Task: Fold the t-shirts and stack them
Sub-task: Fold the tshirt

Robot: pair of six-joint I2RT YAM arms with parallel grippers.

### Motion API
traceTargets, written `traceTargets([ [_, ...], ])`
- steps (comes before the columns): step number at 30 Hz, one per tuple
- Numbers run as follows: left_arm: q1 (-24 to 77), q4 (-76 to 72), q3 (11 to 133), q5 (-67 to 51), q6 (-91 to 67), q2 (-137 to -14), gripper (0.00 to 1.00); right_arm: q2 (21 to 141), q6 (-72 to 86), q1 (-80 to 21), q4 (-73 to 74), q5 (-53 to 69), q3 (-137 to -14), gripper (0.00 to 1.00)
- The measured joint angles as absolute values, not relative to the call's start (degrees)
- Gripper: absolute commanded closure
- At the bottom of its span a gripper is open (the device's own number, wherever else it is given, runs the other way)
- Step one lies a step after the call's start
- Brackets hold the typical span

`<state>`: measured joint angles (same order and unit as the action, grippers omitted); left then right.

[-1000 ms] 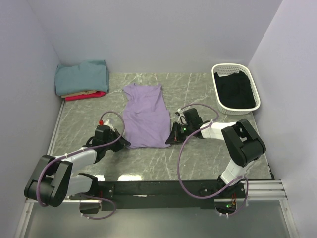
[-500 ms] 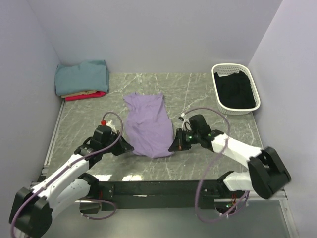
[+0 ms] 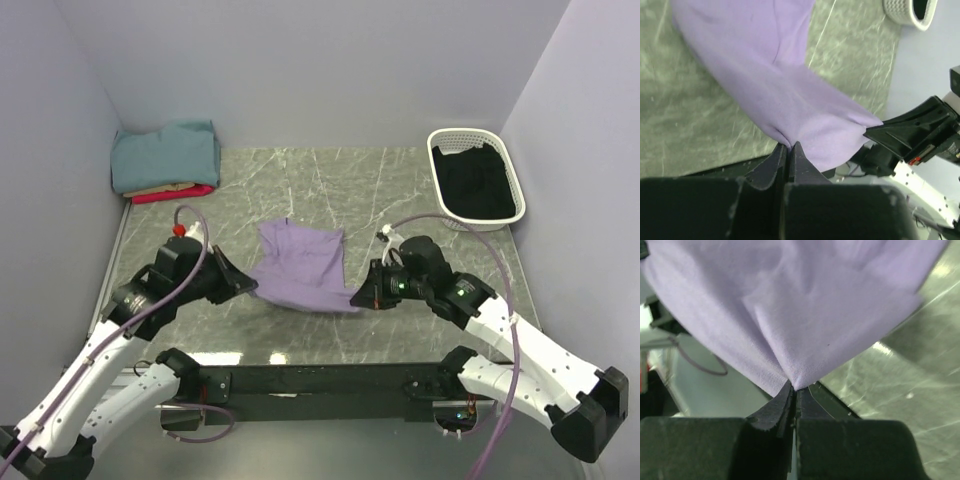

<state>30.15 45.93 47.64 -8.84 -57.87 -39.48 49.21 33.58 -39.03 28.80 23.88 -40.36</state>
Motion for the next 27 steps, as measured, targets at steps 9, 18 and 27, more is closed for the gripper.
traceTargets([
  [9, 30.13, 42.54, 50.22, -4.19, -54.59, -54.59, 0.99, 68.42, 27.94, -35.66, 27.55, 15.88, -51.31, 1.0],
  [18, 24.29, 33.98, 51.29, -3.84, -50.17, -68.27, 0.99, 84.47, 23.38, -28.32, 25.04, 17.61, -59.94, 1.0],
  [27, 16.21, 27.31, 59.92, -6.26, -44.69, -82.26, 0.99, 96.99, 21.32, -24.05, 22.35, 23.14, -69.21, 0.94],
])
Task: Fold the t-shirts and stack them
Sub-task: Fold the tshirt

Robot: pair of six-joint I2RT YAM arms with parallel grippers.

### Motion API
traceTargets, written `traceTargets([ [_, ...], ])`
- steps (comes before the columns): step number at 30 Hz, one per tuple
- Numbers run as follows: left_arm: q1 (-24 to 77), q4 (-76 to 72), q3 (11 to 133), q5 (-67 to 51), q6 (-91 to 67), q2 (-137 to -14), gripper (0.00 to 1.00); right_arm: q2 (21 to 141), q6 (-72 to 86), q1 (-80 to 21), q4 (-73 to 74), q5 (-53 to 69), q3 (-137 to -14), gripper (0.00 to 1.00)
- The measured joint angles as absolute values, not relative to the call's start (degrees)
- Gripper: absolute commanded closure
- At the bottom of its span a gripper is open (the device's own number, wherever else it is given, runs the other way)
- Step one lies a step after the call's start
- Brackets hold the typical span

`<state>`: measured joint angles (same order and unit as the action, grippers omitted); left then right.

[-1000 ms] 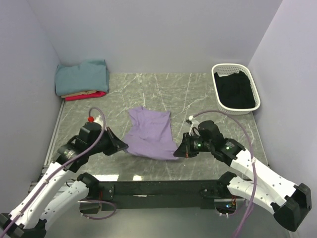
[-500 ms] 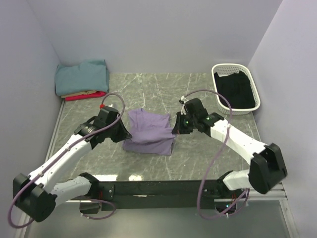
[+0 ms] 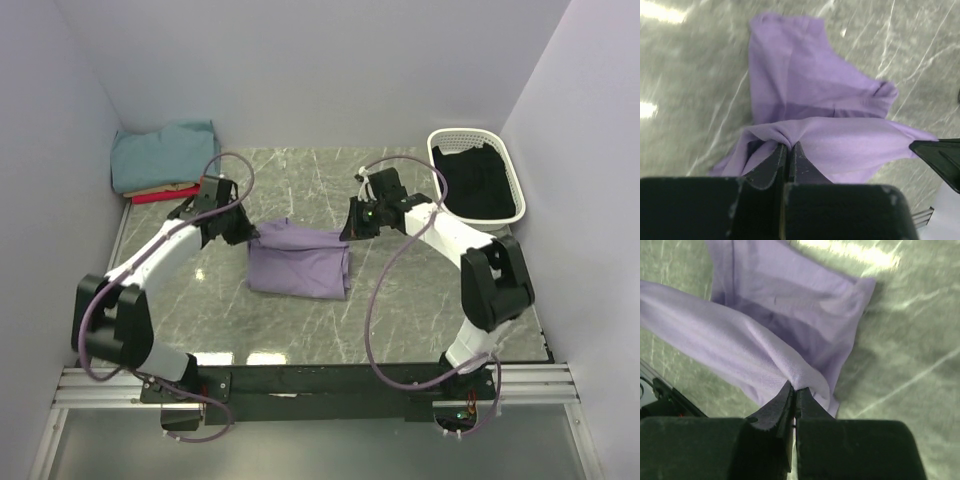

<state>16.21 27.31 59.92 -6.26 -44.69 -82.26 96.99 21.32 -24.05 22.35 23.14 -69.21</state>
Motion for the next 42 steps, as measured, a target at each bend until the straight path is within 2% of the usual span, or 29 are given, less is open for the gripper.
traceTargets([
  [6, 15.27, 23.35, 64.6, -8.4, -42.59, -92.62, 0.95, 105.41, 21.12, -21.85, 21.58, 24.95, -74.39, 0.94],
  [7, 15.16, 22.96, 65.23, -8.84, -42.35, -94.35, 0.86, 106.56, 21.15, -21.61, 21.58, 25.19, -75.26, 0.87],
  [8, 15.07, 22.72, 65.82, -9.21, -42.09, -95.9, 0.64, 107.98, 21.15, -21.32, 21.39, 25.36, -76.25, 0.76],
  [9, 14.98, 22.57, 66.5, -9.39, -41.65, -97.54, 0.58, 108.99, 21.32, -21.12, 21.47, 25.54, -77.03, 0.71],
  [10, 14.9, 22.22, 67.2, -9.52, -41.17, -99.07, 0.51, 110.04, 21.47, -20.93, 21.37, 25.61, -77.97, 0.7],
  [11, 14.79, 21.89, 67.77, -9.65, -40.95, -100.33, 0.29, 110.93, 21.61, -20.73, 20.88, 25.56, -78.72, 0.69],
  [12, 14.7, 21.5, 68.16, -9.61, -40.95, -101.25, 0.25, 111.55, 21.63, -20.56, 20.34, 25.43, -79.13, 0.69],
  [17, 14.06, 20.82, 69.95, -7.2, -40.05, -102.02, 0.2, 111.83, 21.32, -19.68, 19.09, 22.41, -80.2, 0.64],
  [19, 13.98, 20.56, 71.83, -5.87, -39.62, -102.04, 0.19, 111.59, 20.88, -19.59, 18.87, 20.4, -80.71, 0.58],
  [25, 13.72, 17.98, 72.73, -5.45, -38.33, -97.67, 0.16, 103.74, 20.29, -19.46, 17.45, 16.29, -78.06, 0.57],
  [32, 13.76, 13.58, 70.41, -18.55, -37.65, -91.44, 0.25, 96.03, 21.58, -20.93, 15.05, 23.18, -76.05, 0.56],
  [37, 14.02, 11.68, 66.15, -27.44, -37.41, -95.07, 0.27, 98.78, 23.2, -23.4, 13.72, 28.6, -74.32, 0.57],
  [42, 14.33, 11.31, 63.24, -30.89, -37.21, -100.42, 0.27, 103.44, 24.95, -24.51, 12.88, 31.62, -73.01, 0.57],
])
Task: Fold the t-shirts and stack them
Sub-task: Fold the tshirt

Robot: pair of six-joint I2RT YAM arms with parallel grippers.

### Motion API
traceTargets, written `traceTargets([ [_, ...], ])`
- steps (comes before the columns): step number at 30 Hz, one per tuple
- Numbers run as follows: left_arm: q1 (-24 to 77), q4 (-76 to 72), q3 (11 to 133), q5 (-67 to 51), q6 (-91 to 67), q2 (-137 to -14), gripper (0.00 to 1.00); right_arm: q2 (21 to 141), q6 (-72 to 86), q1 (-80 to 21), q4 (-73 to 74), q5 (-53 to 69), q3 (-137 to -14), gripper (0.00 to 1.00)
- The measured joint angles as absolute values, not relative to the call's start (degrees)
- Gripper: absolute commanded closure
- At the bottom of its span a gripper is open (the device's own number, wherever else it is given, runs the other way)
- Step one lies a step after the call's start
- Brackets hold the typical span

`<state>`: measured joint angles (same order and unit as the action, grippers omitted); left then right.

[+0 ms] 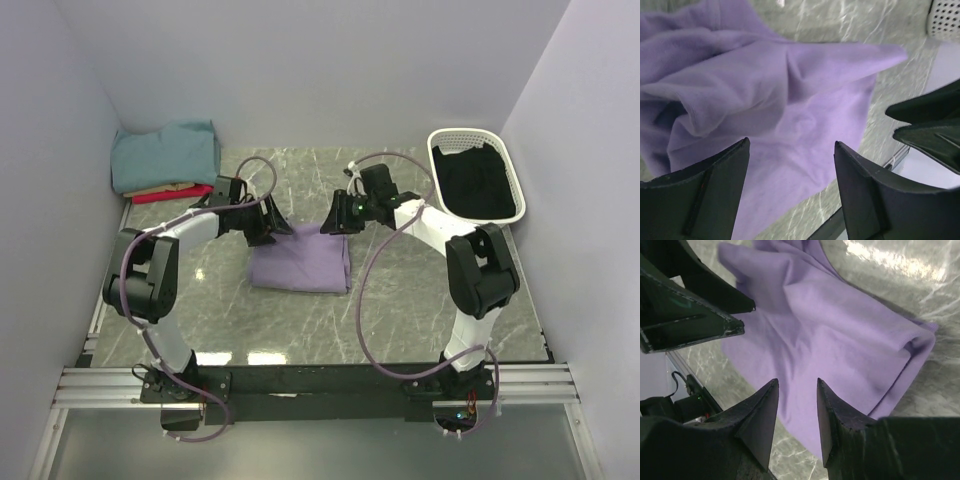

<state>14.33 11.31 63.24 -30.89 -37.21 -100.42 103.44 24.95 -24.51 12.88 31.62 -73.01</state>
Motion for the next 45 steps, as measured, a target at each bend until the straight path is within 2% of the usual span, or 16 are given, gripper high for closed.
traceTargets([
  [13, 14.37, 7.27, 68.23, -32.82, -37.65, -111.94, 0.26, 116.14, 25.28, -24.14, 12.67, 31.18, -77.65, 0.57],
  [31, 9.04, 7.99, 70.52, -29.15, -37.06, -113.01, 0.24, 120.77, 24.6, -16.38, 12.21, 24.82, -81.3, 0.57],
  [38, 7.27, 7.9, 70.5, -26.94, -37.04, -111.9, 0.24, 119.37, 24.05, -15.81, 11.38, 23.35, -79.83, 0.56],
  [45, 7.18, 6.46, 68.36, -28.12, -37.15, -107.07, 0.24, 108.55, 22.83, -16.69, 13.37, 24.49, -74.54, 0.56],
])
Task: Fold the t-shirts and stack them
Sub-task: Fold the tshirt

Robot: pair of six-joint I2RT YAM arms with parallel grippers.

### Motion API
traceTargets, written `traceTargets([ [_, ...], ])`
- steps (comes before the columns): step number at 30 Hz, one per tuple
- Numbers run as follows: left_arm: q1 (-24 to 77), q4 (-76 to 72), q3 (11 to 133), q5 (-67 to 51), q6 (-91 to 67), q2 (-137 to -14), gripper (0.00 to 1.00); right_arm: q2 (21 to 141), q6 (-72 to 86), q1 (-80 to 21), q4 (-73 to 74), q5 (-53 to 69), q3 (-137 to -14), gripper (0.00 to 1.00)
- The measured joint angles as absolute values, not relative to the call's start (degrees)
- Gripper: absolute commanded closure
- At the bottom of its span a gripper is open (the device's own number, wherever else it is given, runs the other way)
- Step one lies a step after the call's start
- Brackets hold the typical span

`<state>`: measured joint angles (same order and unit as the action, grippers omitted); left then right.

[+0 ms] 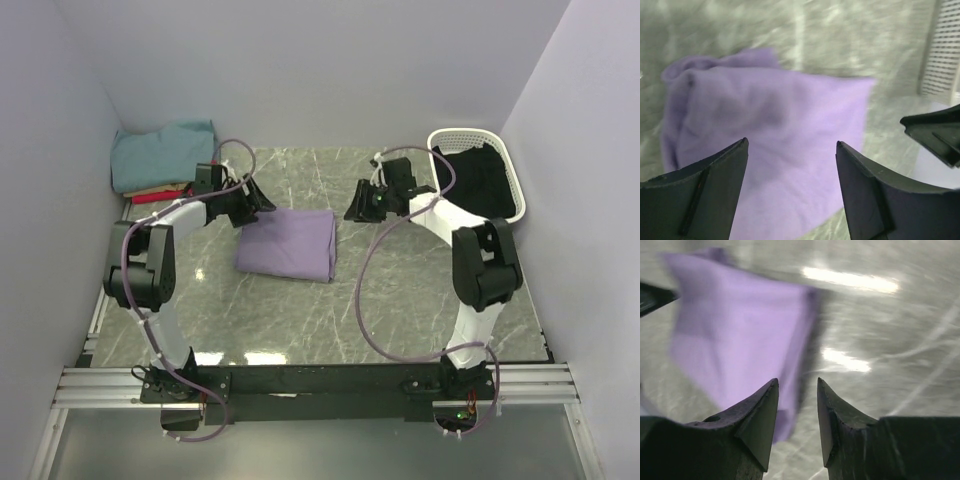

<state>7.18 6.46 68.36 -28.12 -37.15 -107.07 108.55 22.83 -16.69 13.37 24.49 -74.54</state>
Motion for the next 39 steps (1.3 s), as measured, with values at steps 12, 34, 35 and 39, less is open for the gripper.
traceTargets([
  [12, 7.14, -2.7, 68.42, -30.37, -38.39, -102.0, 0.26, 101.93, 25.19, -28.67, 10.83, 32.64, -71.42, 0.56],
  [34, 6.87, -3.01, 70.63, -29.04, -38.37, -115.07, 0.25, 107.87, 29.58, -30.7, 6.68, 31.11, -61.1, 0.57],
  [35, 6.83, -2.61, 70.91, -28.88, -38.33, -115.07, 0.25, 107.68, 29.76, -30.7, 6.46, 30.89, -60.77, 0.57],
  [39, 6.66, -2.13, 71.16, -28.56, -38.3, -114.63, 0.25, 105.58, 30.09, -30.7, 5.17, 29.85, -58.63, 0.57],
])
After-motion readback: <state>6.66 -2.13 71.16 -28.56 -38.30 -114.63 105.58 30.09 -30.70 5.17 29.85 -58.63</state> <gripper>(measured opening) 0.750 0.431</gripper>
